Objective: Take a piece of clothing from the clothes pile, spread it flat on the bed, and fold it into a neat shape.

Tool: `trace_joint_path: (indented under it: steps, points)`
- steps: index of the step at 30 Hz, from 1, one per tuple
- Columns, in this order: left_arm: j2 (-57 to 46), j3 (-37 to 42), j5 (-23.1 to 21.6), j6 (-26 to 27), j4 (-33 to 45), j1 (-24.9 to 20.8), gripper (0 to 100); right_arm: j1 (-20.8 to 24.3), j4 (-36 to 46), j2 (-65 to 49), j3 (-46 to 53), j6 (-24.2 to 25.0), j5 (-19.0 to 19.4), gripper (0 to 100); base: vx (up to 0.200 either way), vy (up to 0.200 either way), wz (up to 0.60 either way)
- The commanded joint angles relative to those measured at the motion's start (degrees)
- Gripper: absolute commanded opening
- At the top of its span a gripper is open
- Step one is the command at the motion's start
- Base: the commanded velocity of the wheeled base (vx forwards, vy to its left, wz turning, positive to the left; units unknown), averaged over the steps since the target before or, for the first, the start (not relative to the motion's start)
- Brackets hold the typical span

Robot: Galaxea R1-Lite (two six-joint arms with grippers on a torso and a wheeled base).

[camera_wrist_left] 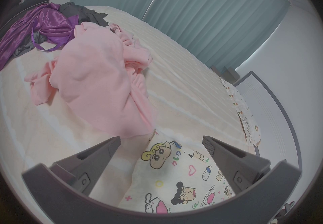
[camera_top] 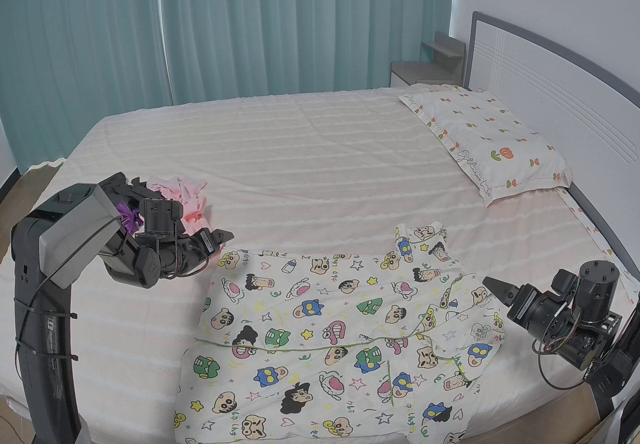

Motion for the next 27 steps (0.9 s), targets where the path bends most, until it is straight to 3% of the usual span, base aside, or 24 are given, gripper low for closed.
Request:
trace_joint_path:
  steps: [1, 2, 9, 15, 27]
  points:
    - [-64.01, 47.94, 9.52, -12.18, 0.22, -14.45, 100, -0.02, 0.75, -17.41, 2.28, -17.04, -4.12, 100, 0.0, 0.0, 0.0]
    - [-64.53, 48.38, 9.87, -12.0, 0.22, -14.19, 100, -0.37, 0.75, -18.38, 2.28, -20.38, -6.14, 100, 0.0, 0.0, 0.0]
    - [-65.68, 48.38, 14.71, -10.6, 0.13, -13.66, 100, -0.46, 0.84, -21.81, 2.28, -24.34, -7.55, 100, 0.0, 0.0, 0.0]
    - [-72.01, 51.45, 17.25, -1.55, 0.22, -13.66, 100, -0.54, 3.65, -26.55, 2.28, -28.82, -7.55, 100, 0.0, 0.0, 0.0]
    - [-80.53, 51.1, 19.36, 5.05, 7.51, -14.01, 100, -0.19, 13.5, -35.34, 2.28, -36.29, -7.37, 100, 0.0, 0.0, 0.0]
